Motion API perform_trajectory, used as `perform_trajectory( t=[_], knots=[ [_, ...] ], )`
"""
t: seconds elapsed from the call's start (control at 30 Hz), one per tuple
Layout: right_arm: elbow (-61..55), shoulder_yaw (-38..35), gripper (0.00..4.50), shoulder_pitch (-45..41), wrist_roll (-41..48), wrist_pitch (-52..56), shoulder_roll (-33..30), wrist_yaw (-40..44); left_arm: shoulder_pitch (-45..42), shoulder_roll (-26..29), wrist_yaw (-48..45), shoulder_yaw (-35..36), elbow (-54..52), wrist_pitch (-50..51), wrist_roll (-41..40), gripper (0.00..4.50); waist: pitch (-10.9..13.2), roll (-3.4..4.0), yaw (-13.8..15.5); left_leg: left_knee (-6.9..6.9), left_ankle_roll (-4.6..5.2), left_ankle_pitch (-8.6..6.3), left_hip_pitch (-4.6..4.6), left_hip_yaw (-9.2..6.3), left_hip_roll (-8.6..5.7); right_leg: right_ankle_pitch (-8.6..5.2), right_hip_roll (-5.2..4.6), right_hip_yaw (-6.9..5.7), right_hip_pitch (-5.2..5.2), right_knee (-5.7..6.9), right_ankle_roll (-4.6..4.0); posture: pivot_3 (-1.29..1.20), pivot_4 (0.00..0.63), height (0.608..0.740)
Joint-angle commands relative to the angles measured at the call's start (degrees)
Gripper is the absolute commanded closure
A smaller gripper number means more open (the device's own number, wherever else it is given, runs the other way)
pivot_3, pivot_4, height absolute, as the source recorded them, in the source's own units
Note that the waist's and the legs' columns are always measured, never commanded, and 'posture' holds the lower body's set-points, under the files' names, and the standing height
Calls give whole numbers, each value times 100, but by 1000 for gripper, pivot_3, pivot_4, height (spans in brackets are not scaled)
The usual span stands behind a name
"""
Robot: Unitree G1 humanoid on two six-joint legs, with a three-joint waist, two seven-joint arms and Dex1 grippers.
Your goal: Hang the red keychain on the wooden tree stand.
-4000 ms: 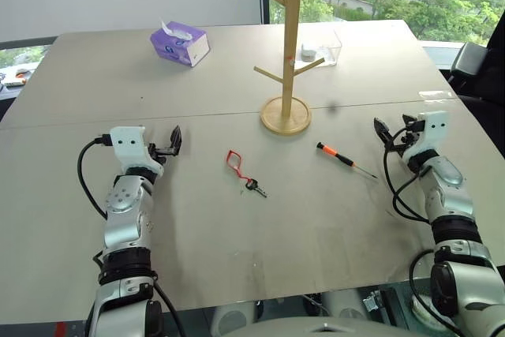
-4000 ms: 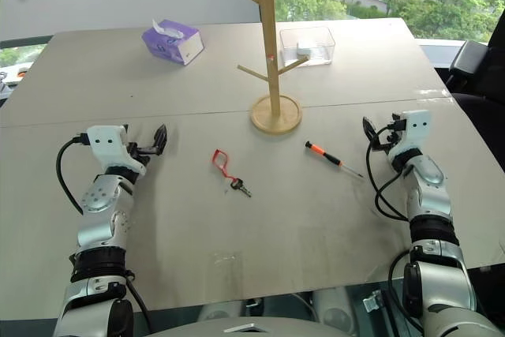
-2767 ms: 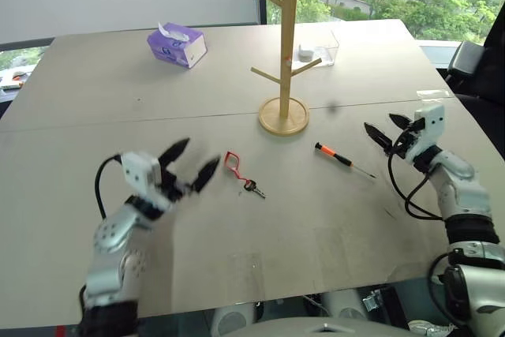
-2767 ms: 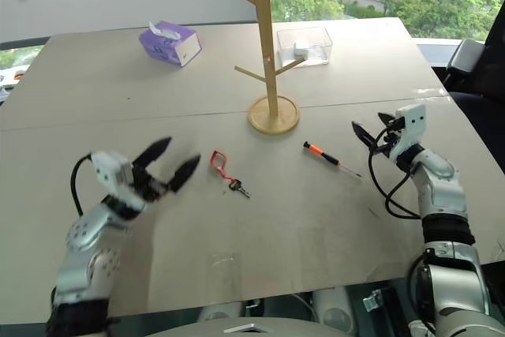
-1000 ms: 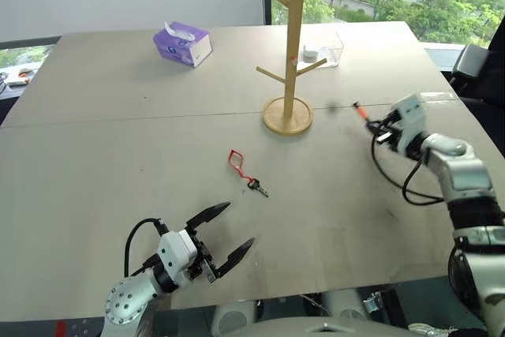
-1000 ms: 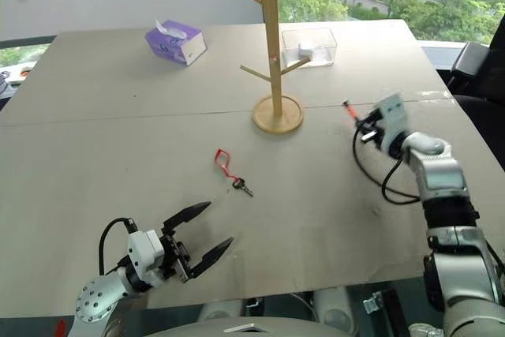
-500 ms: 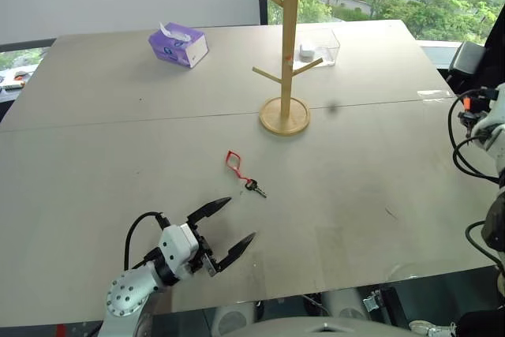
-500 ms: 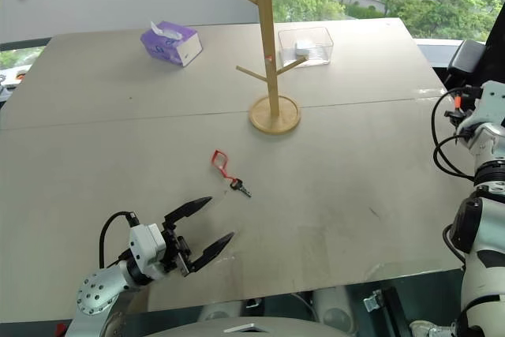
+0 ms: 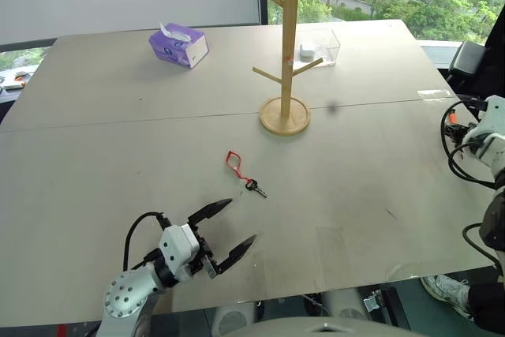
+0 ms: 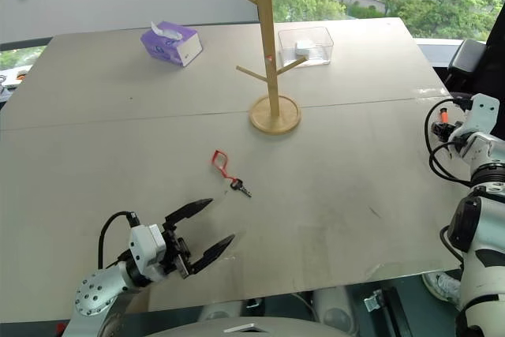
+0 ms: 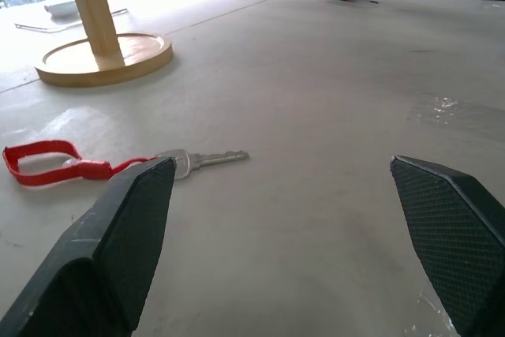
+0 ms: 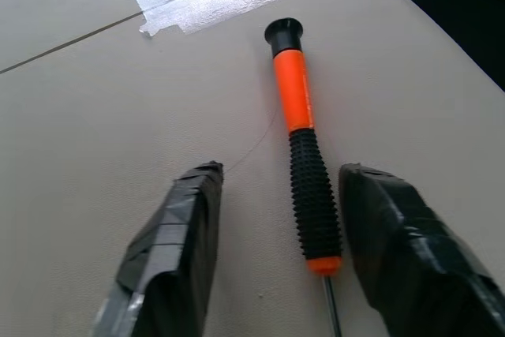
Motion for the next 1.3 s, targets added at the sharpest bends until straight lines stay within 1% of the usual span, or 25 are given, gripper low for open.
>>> perform_trajectory(
  t=[0.03, 0.13, 0.23, 0.3, 0.37, 0.4, 0.43, 0.47, 0.57, 0.7, 0.83, 1.0, 1.17, 1.23, 1.3],
  knots=[
    [-774, -4, 641, 135, 164, -586, -122, 782, -49, -19, 201, 10, -422, 235, -189, 0, 1, 3, 1, 0, 0, 0, 0, 0, 0, 0, 0, 0, 0, 0, 0, 0, 150, 740],
    [-1604, -6, 641, 527, 464, -663, -88, 1764, -191, -99, 496, 3, -654, 618, -268, 0, 0, 8, 20, 0, 0, 0, 0, -2, 1, 1, 1, 0, 0, 1, 2, 0, 150, 740],
    [-3126, 182, 641, 1330, 919, -497, 11, 2925, -300, -211, 944, 34, -905, 1188, -380, 0, -2, 11, 36, 2, 0, 0, 0, -8, 2, 1, 2, -5, 3, 3, 4, 0, 150, 740],
    [-4475, 344, 641, 2205, 1246, -788, 125, 3656, -465, -468, 1758, 119, -1253, 1889, -455, 0, -3, 10, 47, 2, 0, 0, -2, -14, 3, 1, 1, -10, 6, 1, 5, 0, 150, 740],
    [-5326, 679, 641, 2934, 1291, -937, 3, 4337, -776, -765, 2878, 206, -1631, 2900, -244, 0, -4, 11, 75, 2, 0, 0, -5, -32, 3, 0, -3, -18, 15, 0, 8, 0, 150, 740],
    [-5549, 834, 641, 3165, 1250, -945, -108, 4568, -942, -893, 3402, 252, -1802, 3416, -74, 0, -3, 12, 82, 5, 0, 0, -3, -37, 4, -3, -2, -20, 18, 0, 12, 0, 150, 740],
    [-5782, 959, 641, 3383, 1196, -1010, -209, 4742, -1179, -1067, 3906, 260, -2072, 3922, -83, 0, -2, 12, 88, 6, 0, 0, -3, -40, 2, -11, -4, -24, 22, 2, 27, 0, 150, 740],
    [-5932, 1039, 641, 3516, 1165, -1095, -279, 4883, -1346, -1186, 4247, 262, -2283, 4345, -123, 0, -2, 13, 92, 10, 0, 1, -1, -41, 0, -9, -4, -28, 23, 3, 34, 0, 150, 740],
    [-6180, 1154, 641, 3825, 1059, -1840, -347, 5292, -1900, -1543, 5091, 267, -2651, 5546, -223, 0, -2, 12, 49, 27, 1, 1, 10, -39, -6, 0, -2, -23, 39, -1, 52, 0, 150, 740],
    [-6203, 1296, 641, 3926, 967, -2163, -468, 5597, -2573, -1921, 5813, 514, -2718, 6930, -488, 0, -2, 4, 44, 26, 0, 1, 19, -49, -13, 0, 11, -25, 52, -6, 52, 0, 150, 740],
    [-6093, 1295, 641, 3860, 964, -2303, -462, 5592, -3065, -2213, 6151, 799, -2722, 8043, -787, 0, 0, 2, 63, 26, -2, 2, 14, -63, -15, 2, 19, -33, 51, -7, 45, 0, 150, 740],
    [-6206, 1251, 641, 3923, 986, -2364, -436, 5506, -3483, -2506, 6388, 1052, -2775, 9157, -950, 0, 3, -5, 68, 27, -2, 2, 14, -63, -19, 4, 16, -32, 53, -9, 43, 0, 150, 740],
    [-6230, 1114, 641, 4086, 1065, -2431, -533, 5551, -3809, -2461, 6387, 1090, -3261, 10489, -928, 0, 5, -8, 76, 27, -4, 3, 13, -67, -21, 4, 16, -34, 55, -9, 42, 0, 150, 740],
    [-6226, 1095, 641, 4087, 1084, -2439, -538, 5545, -3974, -2397, 6358, 1160, -3525, 11027, -848, 0, 6, -9, 74, 27, -5, 4, 14, -66, -22, 10, 15, -32, 55, -9, 33, 0, 150, 740],
    [-6259, 1103, 641, 4090, 1095, -2432, -531, 5521, -4065, -2229, 6368, 1117, -3655, 11303, -800, 0, 6, -10, 69, 28, -7, 5, 15, -67, -22, 12, 15, -33, 55, -8, 29, 0, 150, 740]
  ],
)
